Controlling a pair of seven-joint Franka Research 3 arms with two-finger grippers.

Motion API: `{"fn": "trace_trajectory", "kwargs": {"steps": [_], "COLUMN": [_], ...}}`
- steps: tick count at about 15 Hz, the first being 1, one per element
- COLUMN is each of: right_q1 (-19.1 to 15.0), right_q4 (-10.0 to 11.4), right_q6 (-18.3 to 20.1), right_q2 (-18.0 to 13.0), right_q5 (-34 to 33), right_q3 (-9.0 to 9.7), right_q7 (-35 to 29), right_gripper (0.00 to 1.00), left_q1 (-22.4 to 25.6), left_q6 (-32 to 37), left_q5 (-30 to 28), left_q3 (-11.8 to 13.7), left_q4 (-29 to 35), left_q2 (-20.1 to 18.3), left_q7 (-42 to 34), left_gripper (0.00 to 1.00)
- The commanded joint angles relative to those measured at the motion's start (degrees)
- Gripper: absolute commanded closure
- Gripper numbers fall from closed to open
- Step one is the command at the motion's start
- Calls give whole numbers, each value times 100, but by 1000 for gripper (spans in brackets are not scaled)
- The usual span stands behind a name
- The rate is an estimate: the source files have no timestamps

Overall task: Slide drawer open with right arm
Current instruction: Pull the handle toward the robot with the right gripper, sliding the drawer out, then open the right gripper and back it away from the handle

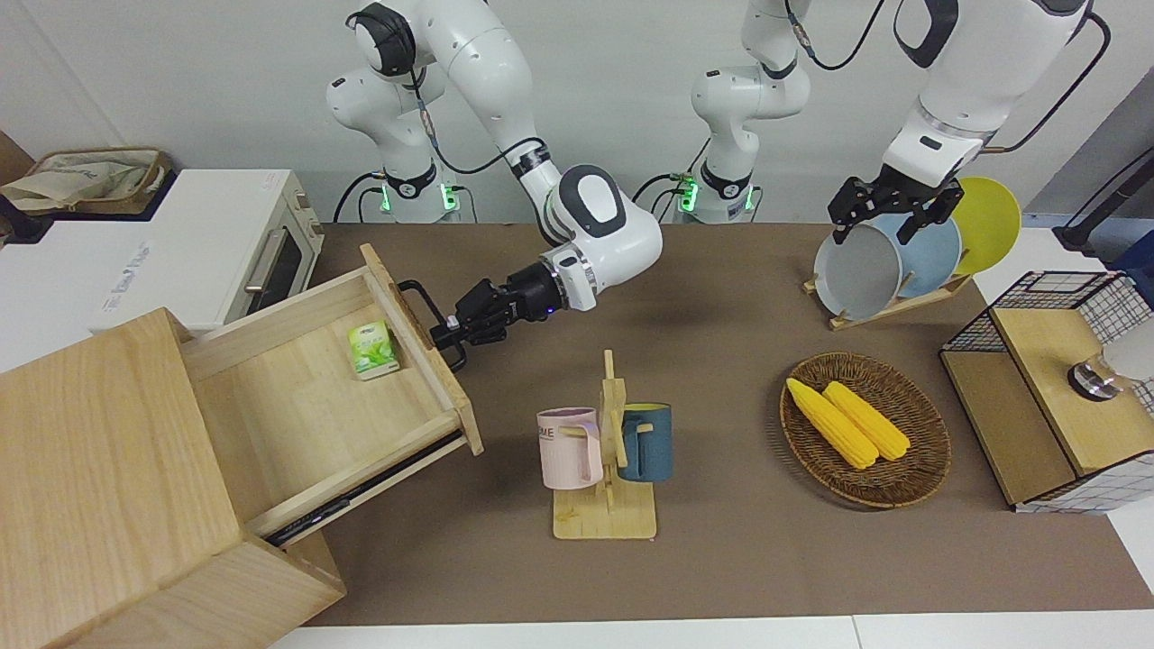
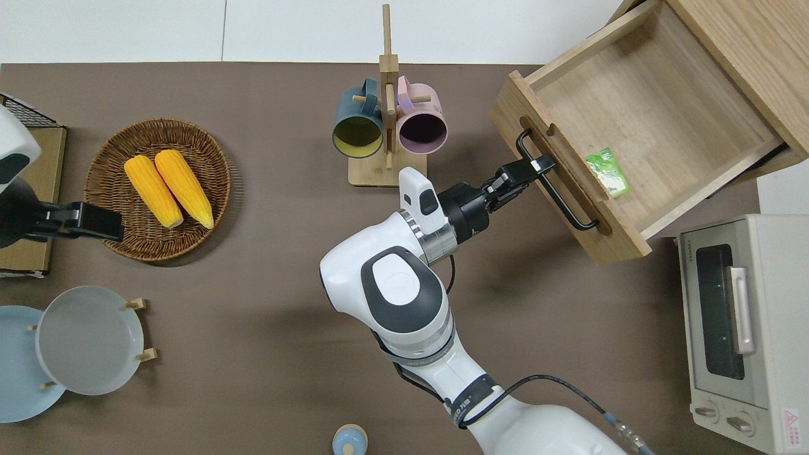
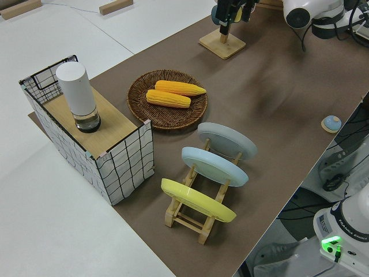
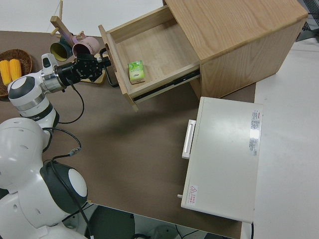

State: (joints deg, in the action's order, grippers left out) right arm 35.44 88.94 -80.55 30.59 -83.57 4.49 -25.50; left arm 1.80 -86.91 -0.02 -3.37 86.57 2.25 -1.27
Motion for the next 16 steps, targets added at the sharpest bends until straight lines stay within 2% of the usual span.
{"fn": "trace_trajectory", "kwargs": {"steps": [1, 5, 6, 7, 8, 9, 16], "right_q1": [103, 103, 103, 103, 103, 103, 103], "right_q4": [-87, -87, -87, -87, -87, -87, -87], "right_q6": [110, 101, 101, 101, 92, 75, 83], "right_q2": [-10, -9, -9, -1, -1, -9, -9], "right_q5": [60, 51, 51, 51, 51, 51, 42], "right_q3": [0, 0, 0, 0, 0, 0, 0], "right_q7": [318, 318, 309, 309, 309, 309, 274], "right_gripper": [1000, 1000, 874, 519, 117, 14, 11], "left_q1": [31, 31, 31, 31, 31, 31, 31], "left_q6": [113, 113, 113, 113, 113, 113, 113], "left_q5": [98, 98, 98, 98, 98, 98, 98], "left_q3": [-40, -40, -40, -40, -40, -40, -40], "left_q4": [-140, -140, -140, -140, -140, -149, -149], "left_q2": [65, 65, 65, 65, 65, 65, 74], "left_q7": [-58, -58, -58, -58, -49, -57, -58], "left_gripper": [7, 7, 7, 7, 7, 7, 7]}}
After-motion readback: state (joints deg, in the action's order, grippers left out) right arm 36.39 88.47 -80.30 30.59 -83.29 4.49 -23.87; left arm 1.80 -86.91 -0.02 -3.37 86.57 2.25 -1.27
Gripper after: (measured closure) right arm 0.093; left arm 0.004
